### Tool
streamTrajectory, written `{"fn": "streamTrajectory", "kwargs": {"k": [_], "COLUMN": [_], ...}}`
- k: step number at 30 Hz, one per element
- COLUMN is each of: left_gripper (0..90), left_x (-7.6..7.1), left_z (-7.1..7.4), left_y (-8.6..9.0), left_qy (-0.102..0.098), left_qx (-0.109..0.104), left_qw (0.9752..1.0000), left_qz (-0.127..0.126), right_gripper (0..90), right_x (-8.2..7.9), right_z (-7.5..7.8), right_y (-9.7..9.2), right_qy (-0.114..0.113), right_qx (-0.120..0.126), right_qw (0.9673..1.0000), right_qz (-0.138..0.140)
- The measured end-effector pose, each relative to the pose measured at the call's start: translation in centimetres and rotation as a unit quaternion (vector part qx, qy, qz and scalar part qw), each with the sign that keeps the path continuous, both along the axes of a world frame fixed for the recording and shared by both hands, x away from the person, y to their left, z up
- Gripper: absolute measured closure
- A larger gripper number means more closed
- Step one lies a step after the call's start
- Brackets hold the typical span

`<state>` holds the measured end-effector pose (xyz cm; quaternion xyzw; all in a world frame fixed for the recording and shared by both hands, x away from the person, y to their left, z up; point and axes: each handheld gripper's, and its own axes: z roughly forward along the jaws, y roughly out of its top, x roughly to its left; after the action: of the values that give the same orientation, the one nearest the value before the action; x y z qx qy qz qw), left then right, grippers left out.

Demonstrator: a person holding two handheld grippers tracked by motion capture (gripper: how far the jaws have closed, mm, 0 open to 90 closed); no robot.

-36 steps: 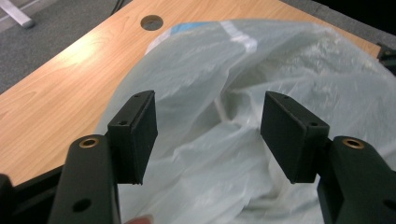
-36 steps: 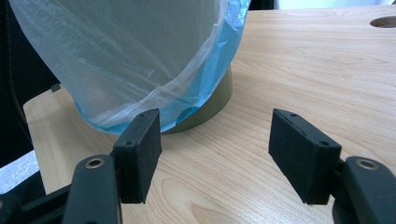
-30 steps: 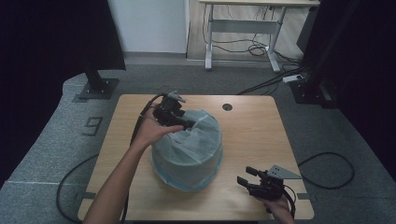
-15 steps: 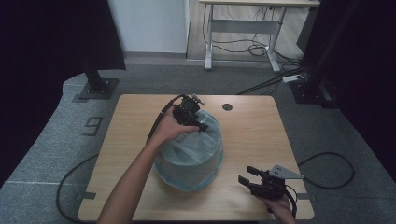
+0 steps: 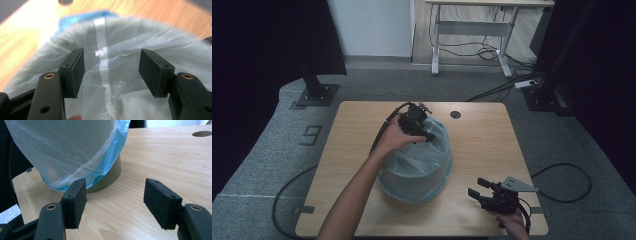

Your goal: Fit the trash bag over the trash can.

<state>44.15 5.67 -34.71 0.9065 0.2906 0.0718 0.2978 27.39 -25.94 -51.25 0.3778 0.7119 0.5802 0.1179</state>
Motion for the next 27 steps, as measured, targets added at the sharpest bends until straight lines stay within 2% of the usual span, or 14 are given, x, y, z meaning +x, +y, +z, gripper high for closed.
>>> {"fn": "streamTrajectory", "kwargs": {"k": [3, 7, 11, 15, 19, 21, 25, 27], "left_gripper": [37.9, 37.6, 37.4, 37.1, 37.2, 37.2, 37.2, 37.4], "left_x": [-1.0, -2.3, -3.7, -4.7, -5.0, -5.0, -4.8, -4.7], "left_z": [1.4, 2.0, 2.0, 2.0, 1.5, 1.0, 0.0, -0.6], "left_y": [1.0, 2.1, 2.9, 3.1, 2.4, 1.7, 0.8, 0.4], "left_qy": [-0.014, -0.018, -0.014, -0.01, -0.003, 0.001, 0.014, 0.022], "left_qx": [-0.026, -0.033, -0.04, -0.043, -0.018, 0.004, 0.036, 0.045], "left_qw": [0.9995, 0.9991, 0.9982, 0.9975, 0.9974, 0.9972, 0.9964, 0.996], "left_qz": [-0.005, -0.02, -0.041, -0.055, -0.069, -0.075, -0.076, -0.073], "right_gripper": [34.3, 34.3, 34.3, 34.3, 34.3, 34.3, 34.3, 34.3], "right_x": [0.0, 0.0, 0.0, 0.0, 0.0, 0.0, 0.0, 0.0], "right_z": [0.0, 0.0, 0.0, 0.0, -0.1, -0.1, -0.1, -0.2], "right_y": [0.0, 0.0, 0.1, 0.2, 0.4, 0.5, 0.4, 0.3], "right_qy": [0.001, 0.0, 0.0, 0.001, 0.003, 0.003, 0.004, 0.004], "right_qx": [0.002, 0.001, 0.0, -0.002, -0.005, -0.005, -0.006, -0.005], "right_qw": [1.0, 1.0, 1.0, 1.0, 1.0, 1.0, 1.0, 1.0], "right_qz": [-0.002, -0.002, -0.002, 0.0, 0.002, 0.001, 0.002, 0.001]}}
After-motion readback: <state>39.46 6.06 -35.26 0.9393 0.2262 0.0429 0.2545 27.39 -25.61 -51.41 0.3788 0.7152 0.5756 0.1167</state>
